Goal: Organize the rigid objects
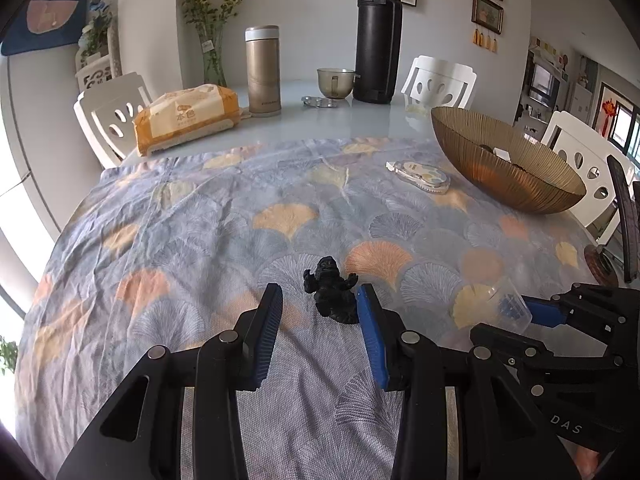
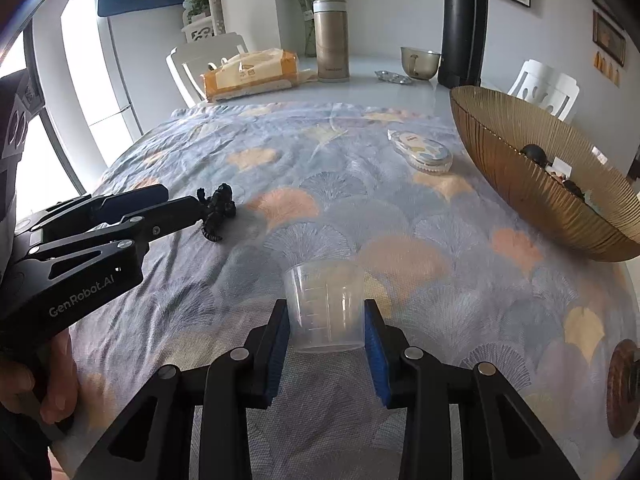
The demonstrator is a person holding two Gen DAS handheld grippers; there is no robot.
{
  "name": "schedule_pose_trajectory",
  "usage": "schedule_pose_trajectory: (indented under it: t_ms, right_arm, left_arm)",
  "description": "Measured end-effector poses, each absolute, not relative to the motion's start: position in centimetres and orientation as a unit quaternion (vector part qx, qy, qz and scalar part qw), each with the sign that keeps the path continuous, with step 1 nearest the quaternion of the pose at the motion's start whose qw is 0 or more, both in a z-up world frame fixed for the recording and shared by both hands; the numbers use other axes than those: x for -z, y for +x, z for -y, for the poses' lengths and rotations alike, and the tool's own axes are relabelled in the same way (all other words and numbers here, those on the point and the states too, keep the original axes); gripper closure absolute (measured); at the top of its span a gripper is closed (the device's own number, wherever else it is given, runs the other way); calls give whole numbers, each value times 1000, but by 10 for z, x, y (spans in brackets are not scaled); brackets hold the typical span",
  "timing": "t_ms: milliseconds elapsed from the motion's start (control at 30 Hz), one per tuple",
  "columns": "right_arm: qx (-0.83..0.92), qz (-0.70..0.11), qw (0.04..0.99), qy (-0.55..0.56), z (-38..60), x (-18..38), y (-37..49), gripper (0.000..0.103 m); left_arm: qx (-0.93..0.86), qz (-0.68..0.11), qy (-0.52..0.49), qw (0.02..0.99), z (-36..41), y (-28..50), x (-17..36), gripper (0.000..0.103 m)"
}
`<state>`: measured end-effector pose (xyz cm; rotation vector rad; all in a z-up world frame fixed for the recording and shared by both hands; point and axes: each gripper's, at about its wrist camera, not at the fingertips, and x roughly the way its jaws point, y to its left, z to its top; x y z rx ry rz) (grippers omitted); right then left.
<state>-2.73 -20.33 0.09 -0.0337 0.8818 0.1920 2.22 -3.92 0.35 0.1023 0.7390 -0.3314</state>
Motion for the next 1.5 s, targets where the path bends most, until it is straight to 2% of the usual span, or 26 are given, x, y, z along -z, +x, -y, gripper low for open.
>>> schedule_pose_trajectory:
  t_ms: [67,100,200,467,667,733,767,800,833,867,967,1200,1500]
  right_arm:
    - [-92,-426,900,-16,203,-1,-27,68]
    - [-92,-425,900,-15,203,-1,-27,68]
    - [-90,-425,901,-11,204,-1,-27,68]
    - [-89,-424,902,-6,207,-3,-27,68]
    - [-89,-421,903,3,210,-3,-27,68]
    - [-90,-421,903,4,210,-3,-27,68]
    - [-89,-421,903,2,210,-3,-28,68]
    - [-88,-419,904,0,210,-3,-28,68]
    - [-88,-416,905,-2,210,-4,-29,68]
    - [-87,-412,907,-3,210,-4,-30,68]
    - [-85,-407,909,1,211,-6,-31,68]
    - [-79,-405,911,0,210,-7,-32,68]
    - [-80,-405,911,-2,210,-7,-31,68]
  left_arm:
    - [160,-362,53,917,40,23,-3,65]
    - [158,-366,54,916,40,24,-2,57]
    - [141,-376,50,915,37,28,1,53]
    - [174,-461,-26,870,22,62,14,48]
    - [176,-444,24,878,49,65,10,46]
    - [178,-442,36,879,57,65,10,49]
    - [187,-435,39,880,63,63,10,61]
    - [199,-431,41,879,66,61,9,82]
    - [210,-424,47,880,70,56,8,89]
    - [202,-410,67,887,76,50,6,92]
    - [179,-361,122,907,88,29,-3,92]
    - [171,-297,136,930,94,2,-32,92]
    - [170,-301,137,928,98,-3,-34,92]
